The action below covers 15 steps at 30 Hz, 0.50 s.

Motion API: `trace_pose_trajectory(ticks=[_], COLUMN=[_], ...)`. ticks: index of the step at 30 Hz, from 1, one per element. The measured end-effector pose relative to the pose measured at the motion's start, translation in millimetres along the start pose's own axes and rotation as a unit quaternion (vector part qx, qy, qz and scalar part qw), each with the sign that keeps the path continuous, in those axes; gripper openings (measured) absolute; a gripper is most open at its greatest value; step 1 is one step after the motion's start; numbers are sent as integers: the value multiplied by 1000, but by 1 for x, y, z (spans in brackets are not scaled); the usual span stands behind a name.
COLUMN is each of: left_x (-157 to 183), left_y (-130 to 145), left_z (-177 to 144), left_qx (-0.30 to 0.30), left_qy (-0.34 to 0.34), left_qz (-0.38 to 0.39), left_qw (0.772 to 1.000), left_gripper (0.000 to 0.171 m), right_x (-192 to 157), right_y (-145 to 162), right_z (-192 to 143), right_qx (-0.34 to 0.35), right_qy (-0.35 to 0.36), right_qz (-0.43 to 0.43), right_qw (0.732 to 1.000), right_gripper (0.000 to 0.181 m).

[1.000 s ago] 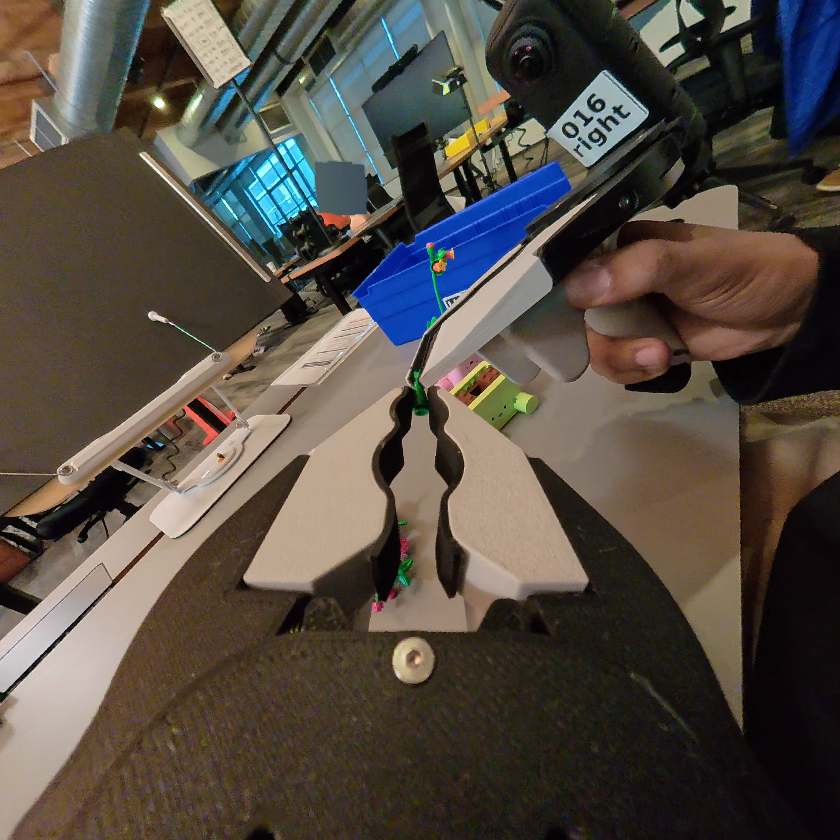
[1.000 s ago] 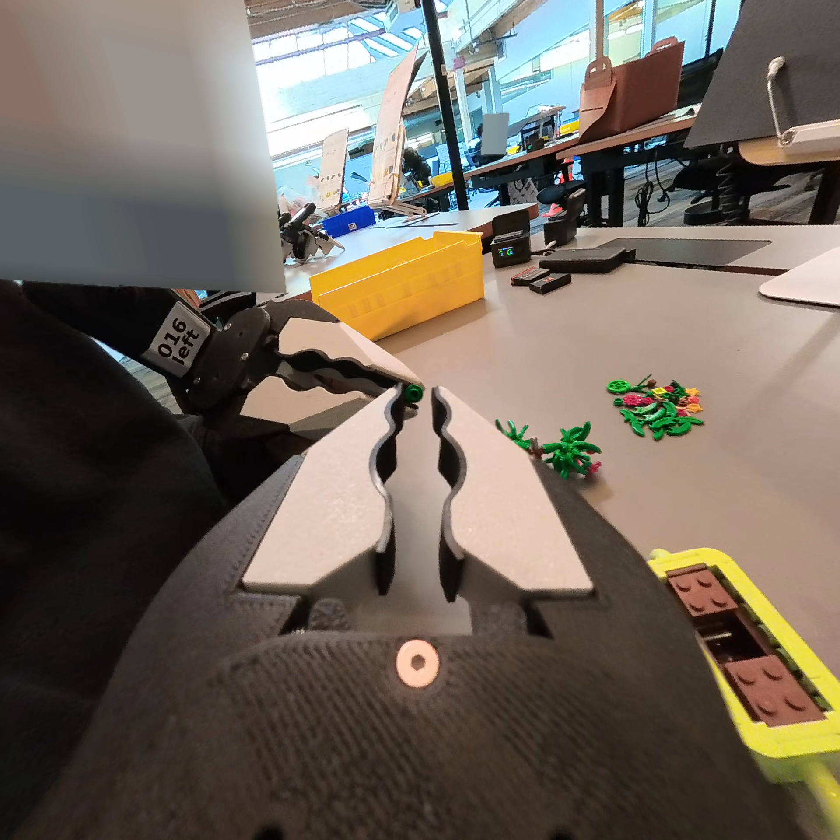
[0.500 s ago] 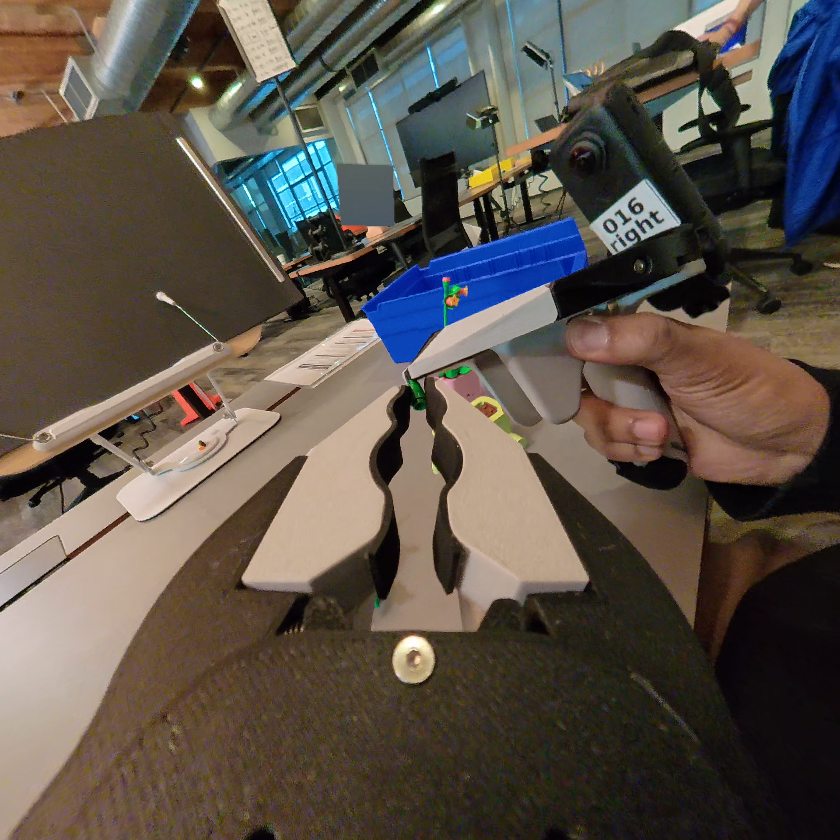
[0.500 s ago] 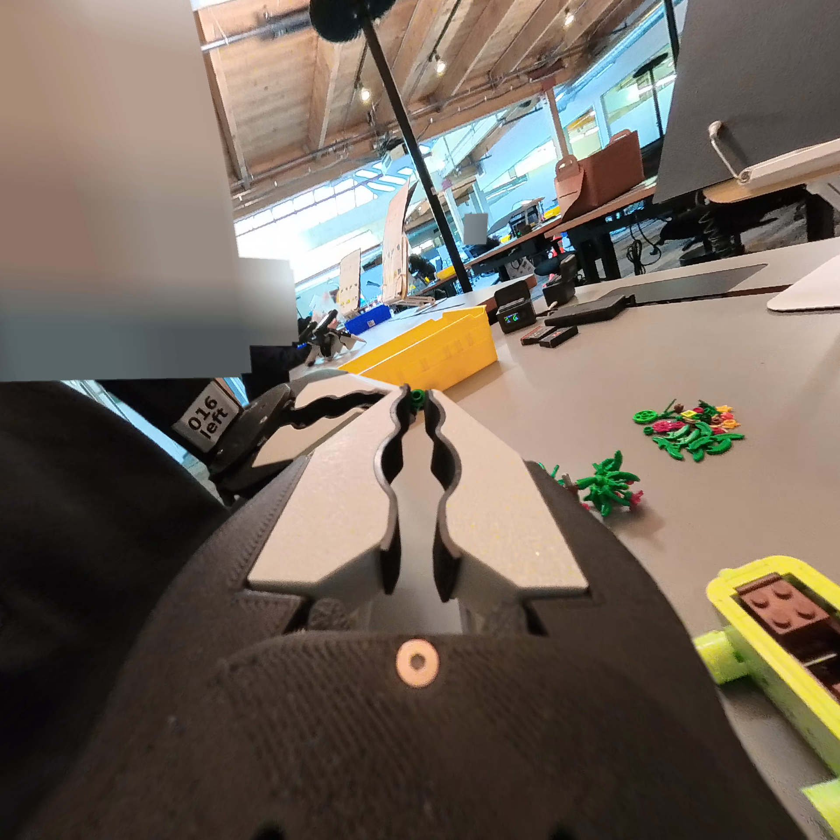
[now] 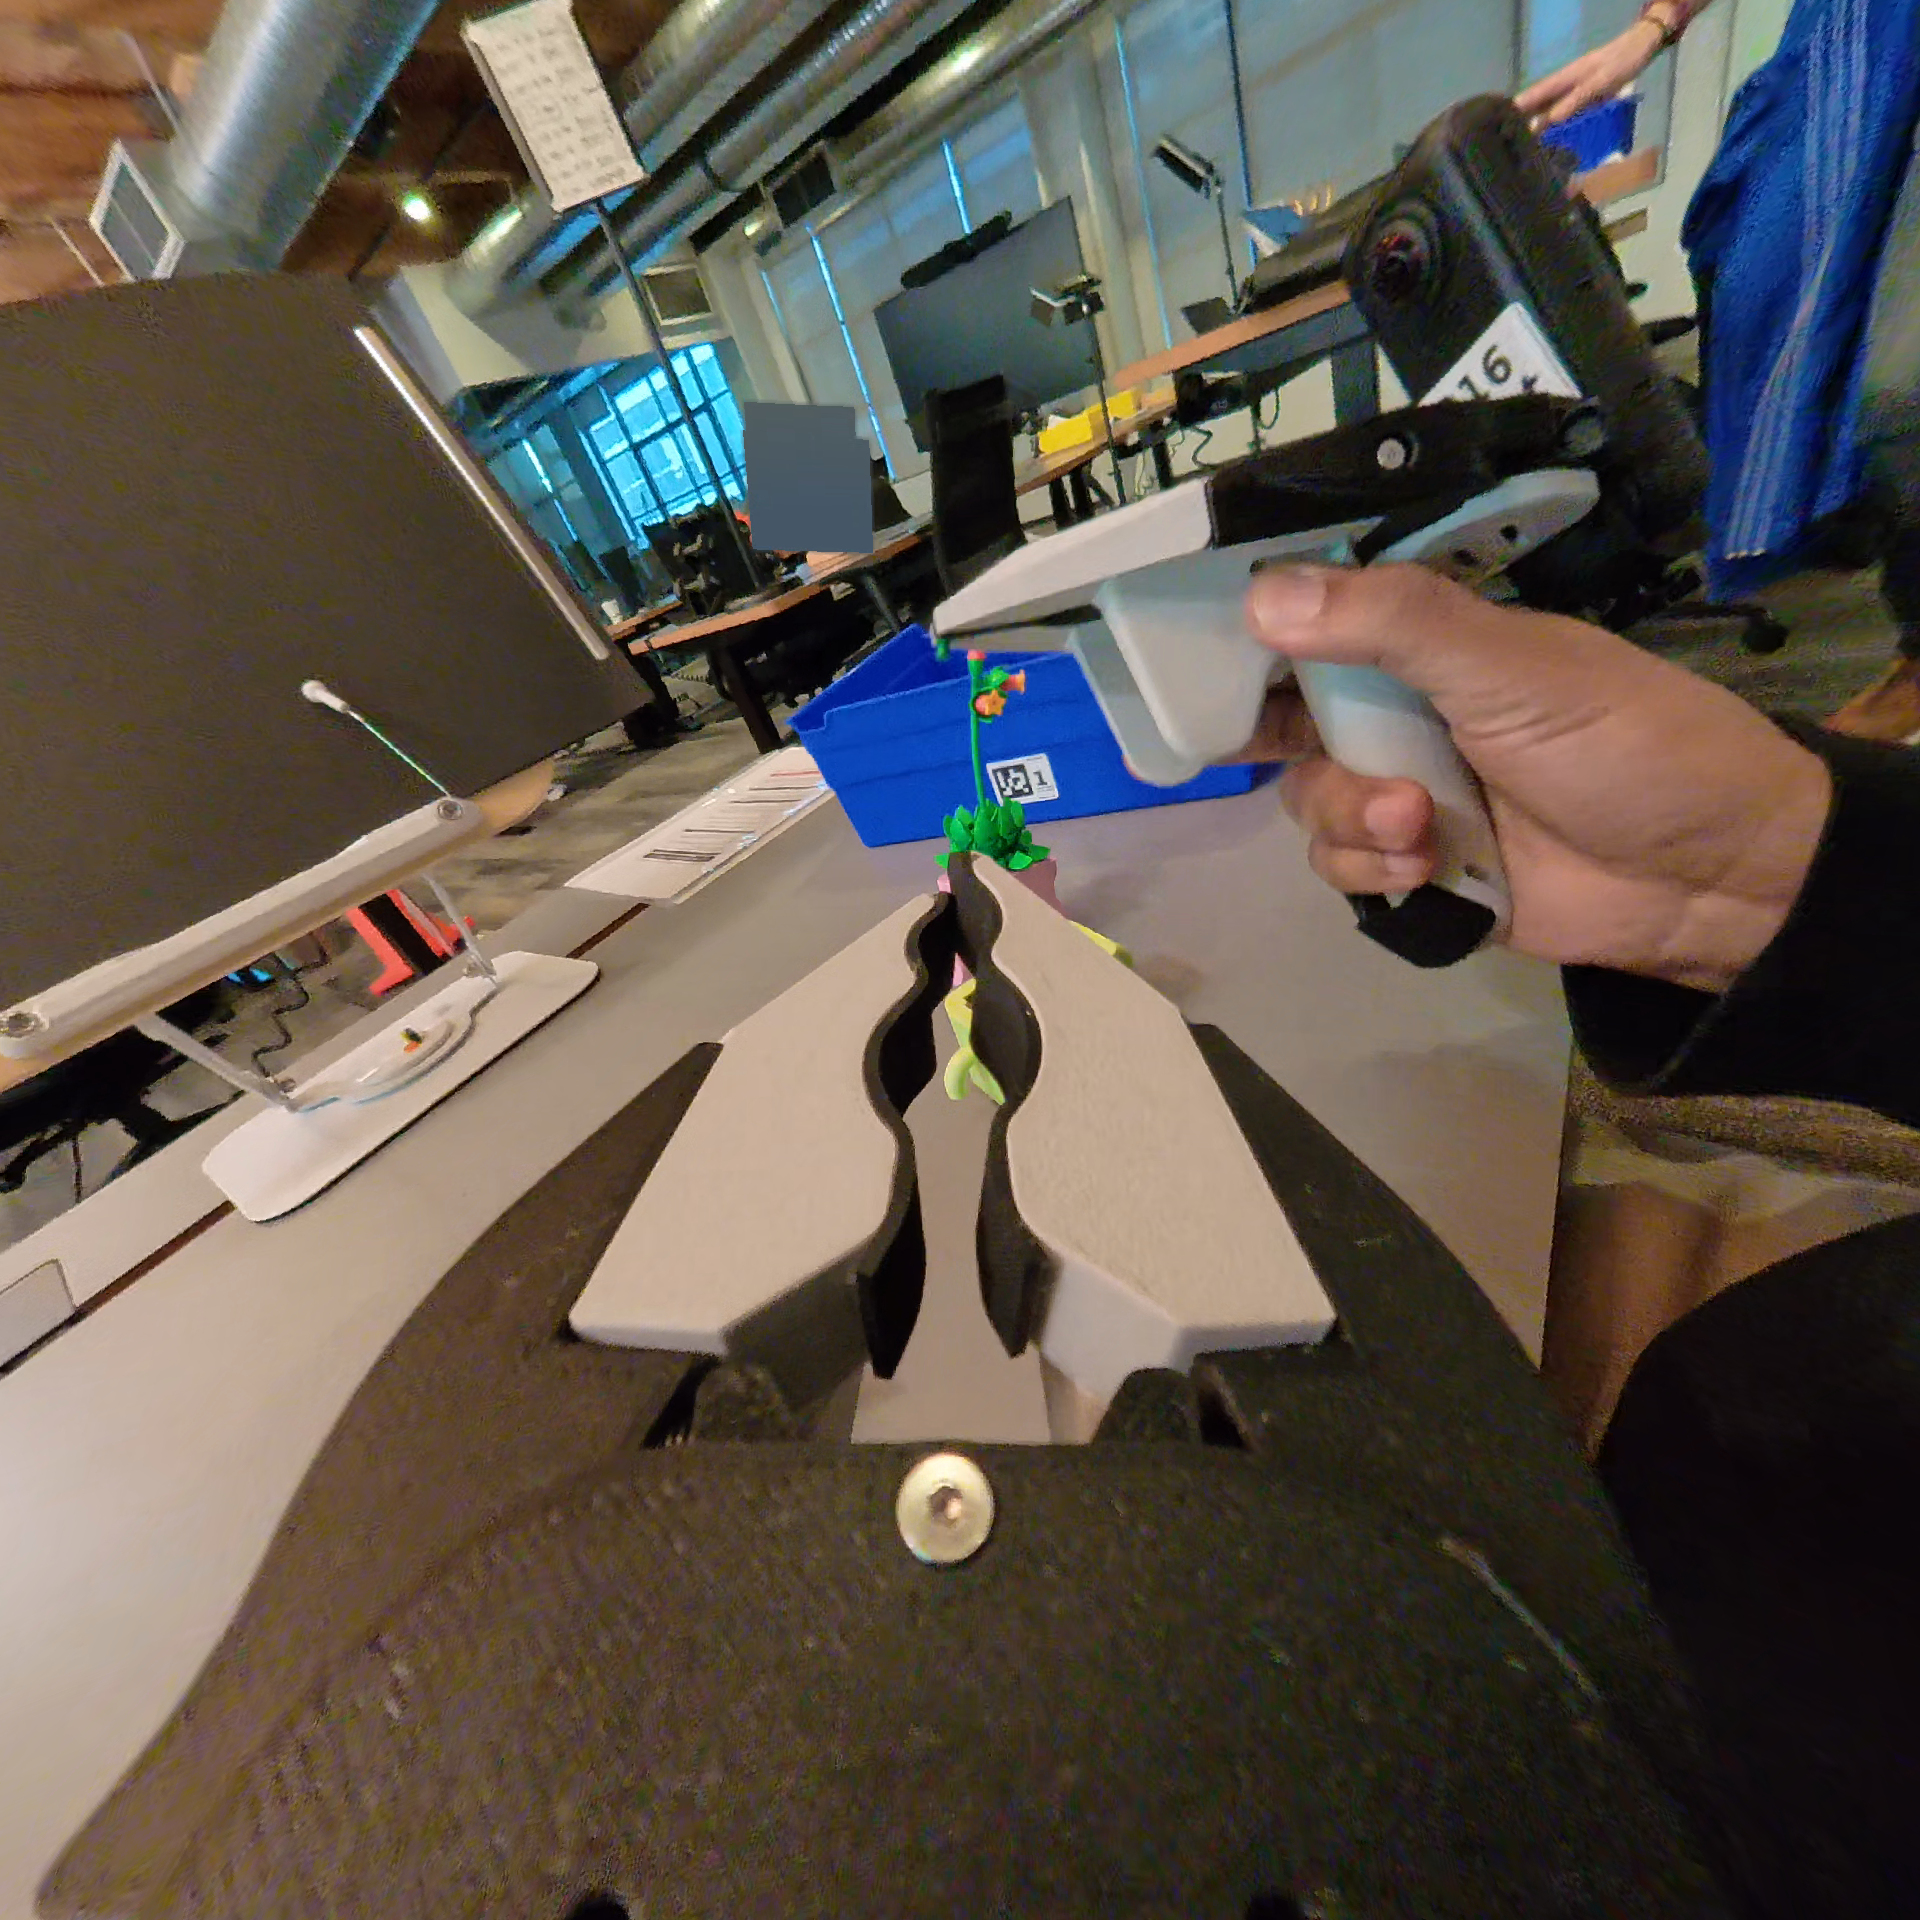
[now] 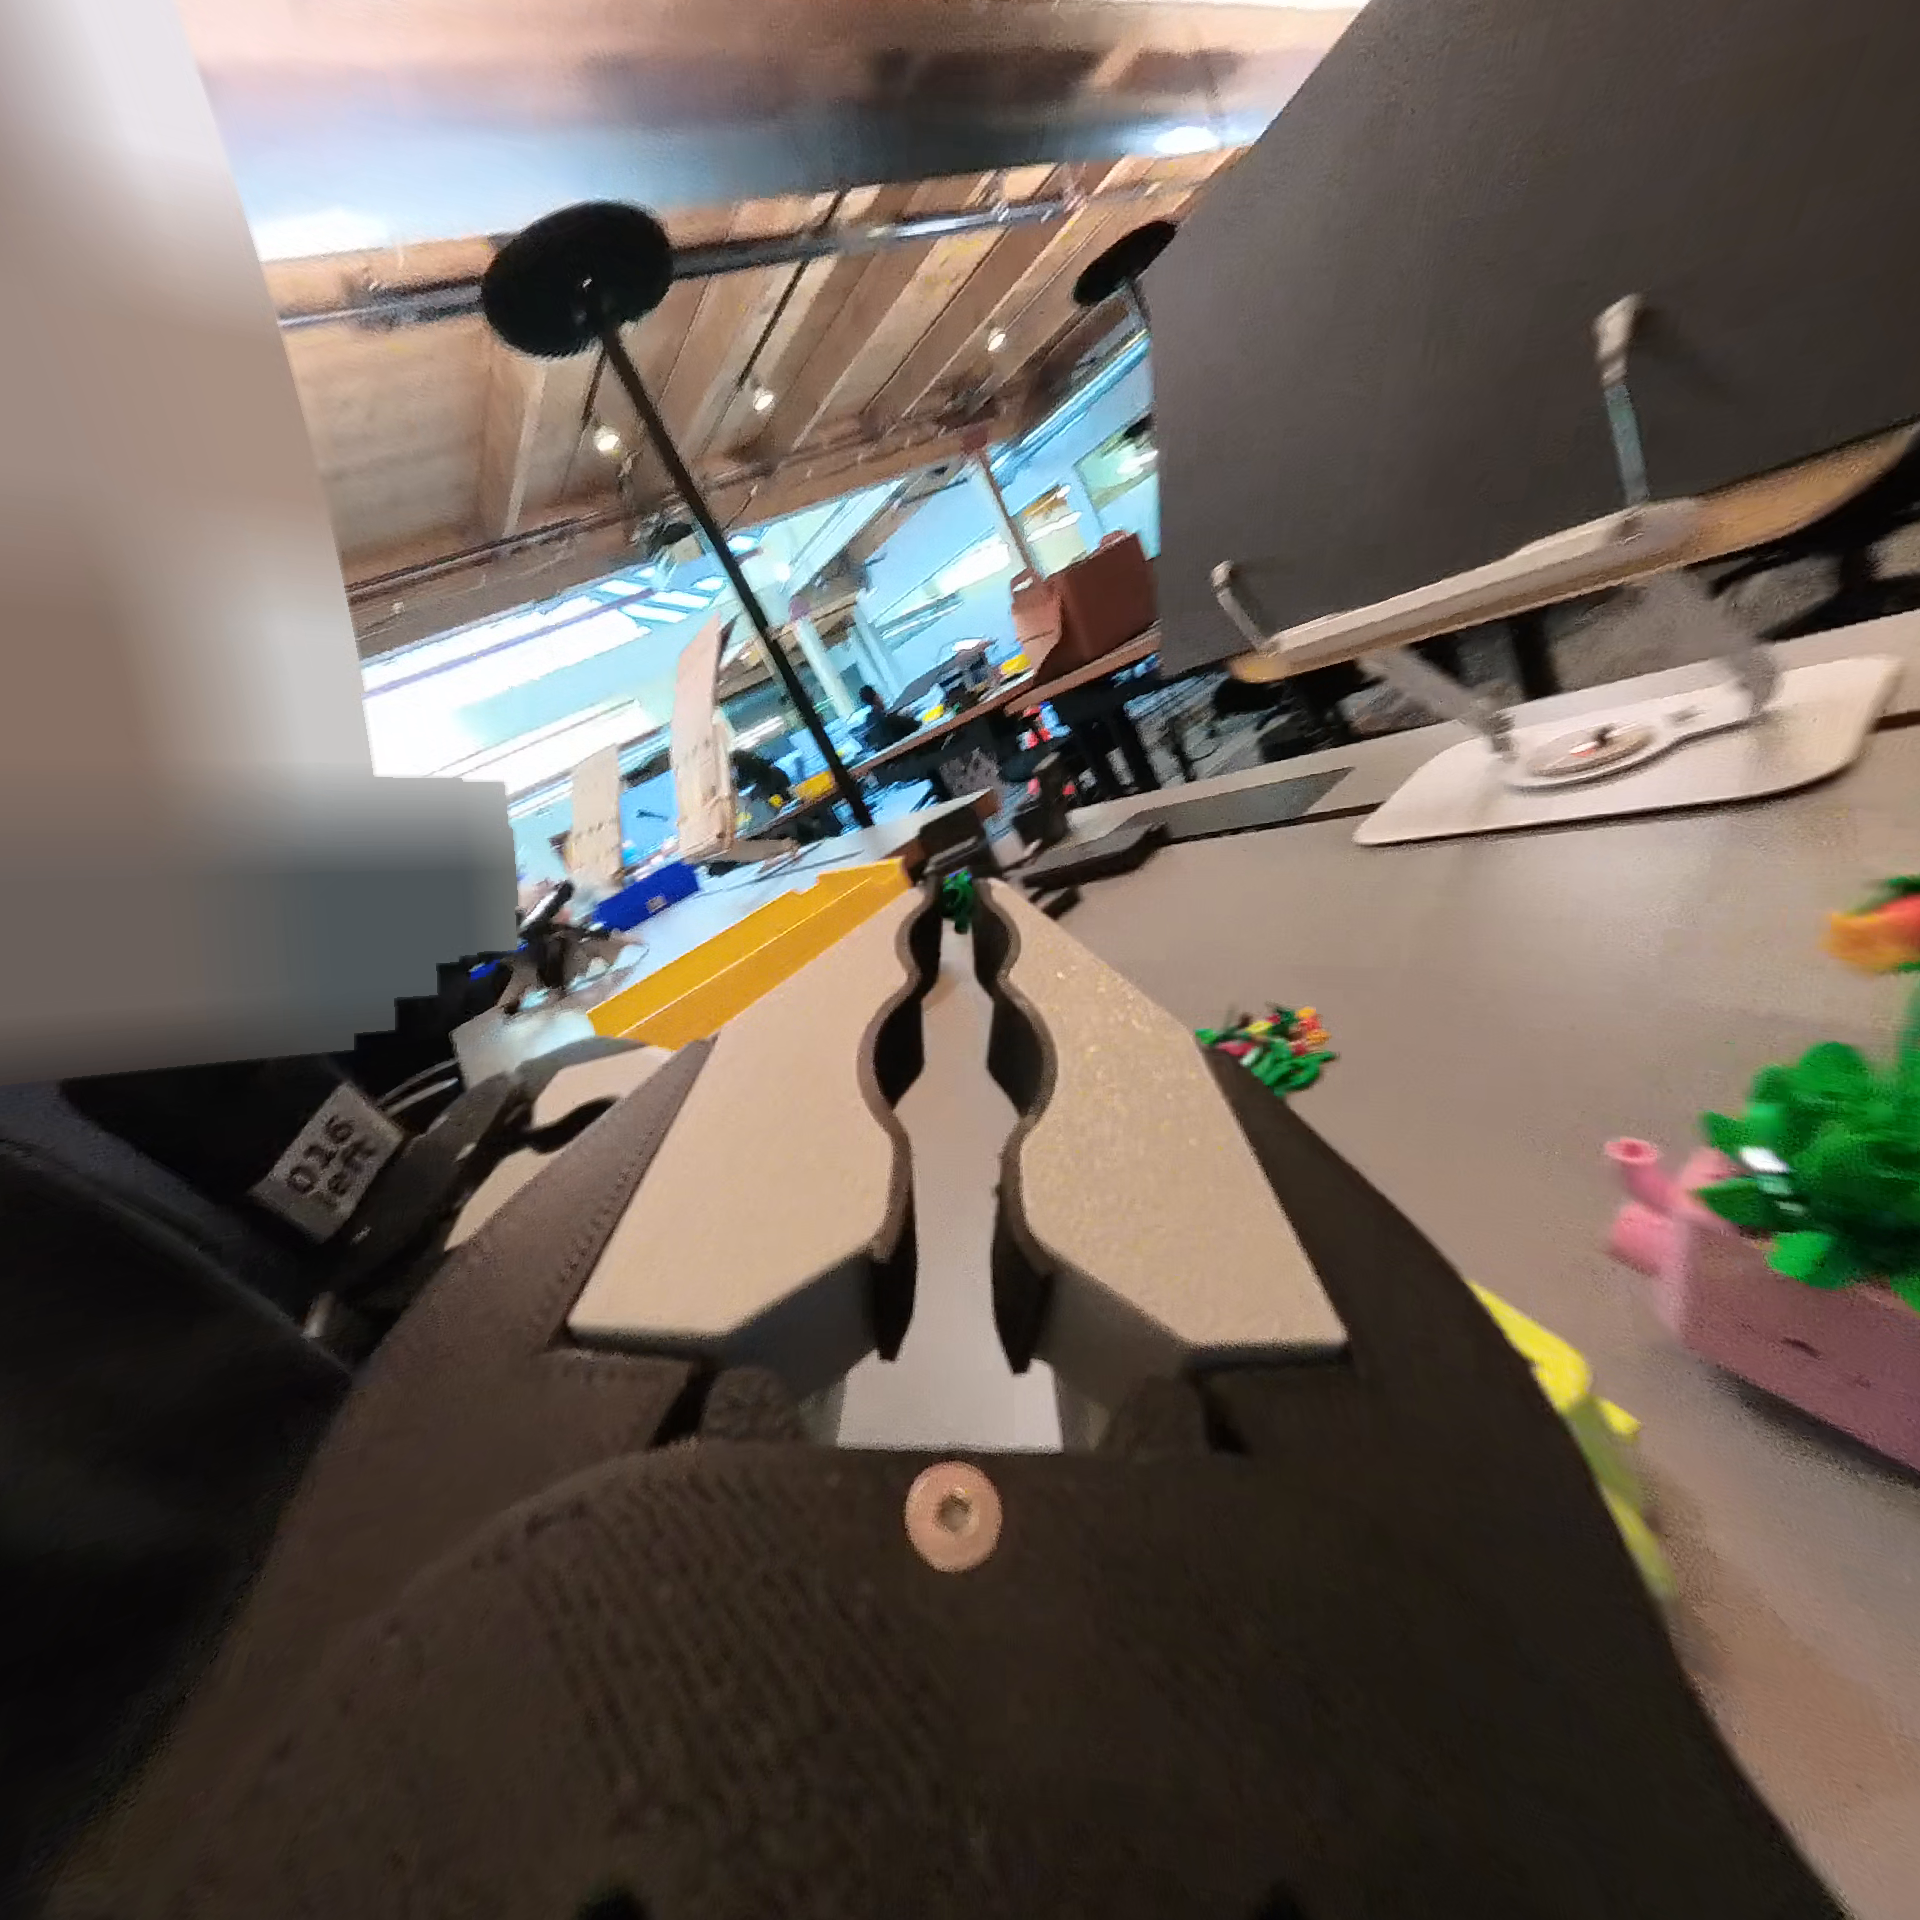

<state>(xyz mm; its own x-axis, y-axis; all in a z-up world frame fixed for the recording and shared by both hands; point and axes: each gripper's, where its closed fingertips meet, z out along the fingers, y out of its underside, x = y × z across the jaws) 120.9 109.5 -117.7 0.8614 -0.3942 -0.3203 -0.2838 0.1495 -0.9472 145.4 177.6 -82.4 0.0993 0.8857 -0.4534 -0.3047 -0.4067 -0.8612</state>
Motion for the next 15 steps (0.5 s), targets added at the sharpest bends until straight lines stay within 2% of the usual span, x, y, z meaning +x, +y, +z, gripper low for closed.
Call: trace_pose_trajectory(ticks=[2,6,15], left_x=[-1,-3,-34], left_y=[-4,-5,8], left_z=[-2,-2,-8], left_qx=[11,21,18], left_qy=[-1,-4,-23], left_qz=[-8,-19,-80], left_qw=[1000,1000,996], left_gripper=[0,0,0], right_x=[-8,-7,-13], right_y=[7,10,20], right_z=[5,5,12], right_qx=[-10,6,-4], right_qy=[-36,-110,-149], right_qz=[30,157,199], right_qw=[999,982,969], right_gripper=[4,3,4])
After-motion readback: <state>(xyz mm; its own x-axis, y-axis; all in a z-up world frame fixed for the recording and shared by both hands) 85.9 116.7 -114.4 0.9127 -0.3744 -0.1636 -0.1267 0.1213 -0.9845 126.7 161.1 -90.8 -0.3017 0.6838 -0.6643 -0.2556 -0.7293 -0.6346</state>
